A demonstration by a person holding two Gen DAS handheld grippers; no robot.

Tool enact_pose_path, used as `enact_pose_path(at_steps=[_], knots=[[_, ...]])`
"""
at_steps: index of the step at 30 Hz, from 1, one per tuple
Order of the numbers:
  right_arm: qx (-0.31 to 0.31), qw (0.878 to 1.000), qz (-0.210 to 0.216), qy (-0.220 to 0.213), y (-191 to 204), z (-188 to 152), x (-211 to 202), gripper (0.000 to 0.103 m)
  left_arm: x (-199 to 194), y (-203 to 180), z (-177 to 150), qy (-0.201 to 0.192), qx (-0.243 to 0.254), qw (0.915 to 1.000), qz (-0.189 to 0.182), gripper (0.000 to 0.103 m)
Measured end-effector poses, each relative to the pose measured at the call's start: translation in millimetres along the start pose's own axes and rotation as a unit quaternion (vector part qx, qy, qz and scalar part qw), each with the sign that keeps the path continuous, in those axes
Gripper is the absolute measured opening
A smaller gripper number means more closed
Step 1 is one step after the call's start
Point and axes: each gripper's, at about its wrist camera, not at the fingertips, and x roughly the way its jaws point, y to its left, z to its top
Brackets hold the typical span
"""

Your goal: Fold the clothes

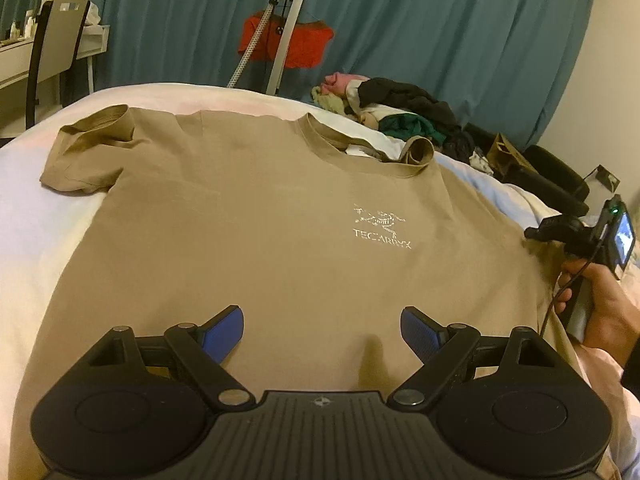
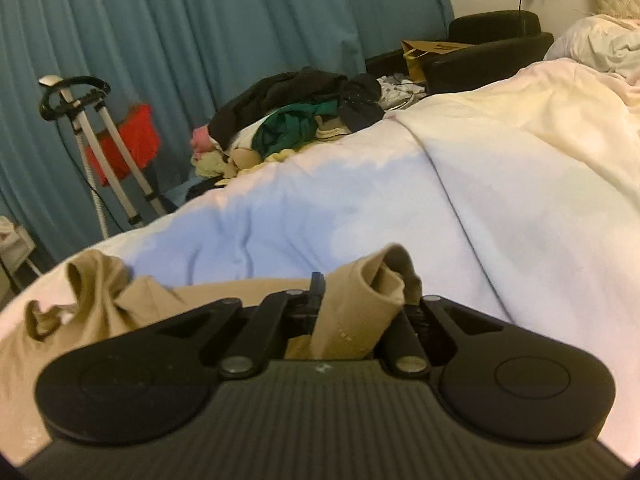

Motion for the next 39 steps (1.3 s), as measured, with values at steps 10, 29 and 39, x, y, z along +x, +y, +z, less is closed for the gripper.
enact_pose_path(at_steps=[10, 29, 39], knots=[[-0.017, 0.999, 0.04, -0.01, 6, -18, -165, 0.086, -22, -30, -11, -0.015, 0.066, 0.9975, -0.023, 0.087], [0.1, 0.987, 0.1, -0.078, -43, -78, -392, 0.088, -95, -199, -140, 0.149, 0.204, 0.9377, -0.238, 0.053], [0.137, 0.978, 0.138, -0.076, -62, -80, -390, 0.088, -103, -236, -173, 0.137, 0.27, 0.9174, -0.259, 0.005]])
